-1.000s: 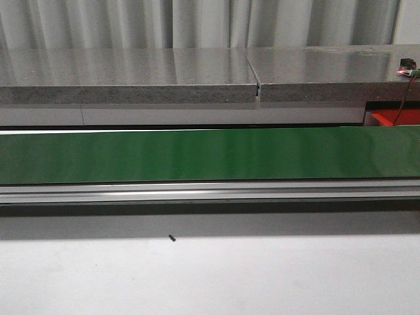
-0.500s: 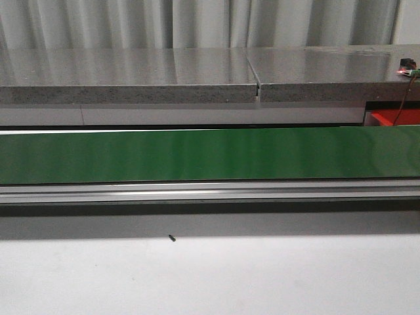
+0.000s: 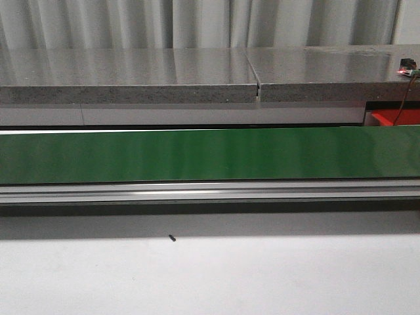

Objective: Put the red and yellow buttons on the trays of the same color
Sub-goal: 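Move the left gripper down over the yellow buttons beside the belt, then close the left gripper on a yellow button and lift it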

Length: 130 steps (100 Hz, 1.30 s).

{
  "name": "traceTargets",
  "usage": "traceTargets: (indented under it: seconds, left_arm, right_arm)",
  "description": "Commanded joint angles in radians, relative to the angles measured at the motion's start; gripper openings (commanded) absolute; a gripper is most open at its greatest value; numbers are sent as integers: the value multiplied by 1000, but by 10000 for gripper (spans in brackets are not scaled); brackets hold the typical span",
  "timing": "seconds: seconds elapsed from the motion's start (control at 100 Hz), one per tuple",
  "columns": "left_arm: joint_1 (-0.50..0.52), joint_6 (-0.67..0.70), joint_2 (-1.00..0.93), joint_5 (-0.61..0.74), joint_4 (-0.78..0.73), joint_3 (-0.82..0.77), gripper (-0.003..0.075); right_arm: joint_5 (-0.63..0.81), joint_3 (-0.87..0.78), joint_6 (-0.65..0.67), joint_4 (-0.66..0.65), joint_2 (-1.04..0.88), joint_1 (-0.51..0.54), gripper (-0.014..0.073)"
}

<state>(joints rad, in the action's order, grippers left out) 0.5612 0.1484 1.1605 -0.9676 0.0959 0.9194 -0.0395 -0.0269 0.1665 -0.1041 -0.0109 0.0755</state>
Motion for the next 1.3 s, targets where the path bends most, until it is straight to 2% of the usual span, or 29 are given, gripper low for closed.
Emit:
traceTargets:
  seconds: [0.0, 0.47, 0.71, 0.88, 1.07, 1.23, 1.29]
  left_arm:
    - [6, 11, 17, 16, 19, 34, 638]
    - [6, 18, 271, 132, 8, 34, 638]
    - [6, 31, 320, 247, 12, 34, 638]
    - [6, 33, 345, 274, 12, 34, 635]
    - [6, 33, 395, 314, 12, 34, 568]
    - [6, 33, 397, 360, 12, 34, 559]
    - [6, 33, 397, 363, 12, 34, 524]
  right_arm:
    - [73, 16, -2, -4, -19, 4, -67]
    - [73, 16, -2, -4, -19, 4, -67]
    - [73, 16, -2, -4, -19, 4, -67]
    - [73, 16, -2, -4, -19, 4, -67]
    - [73, 16, -2, -4, -19, 4, -67]
    - [73, 16, -2, -4, -19, 4, -67]
    - [73, 16, -2, -4, -19, 4, -67]
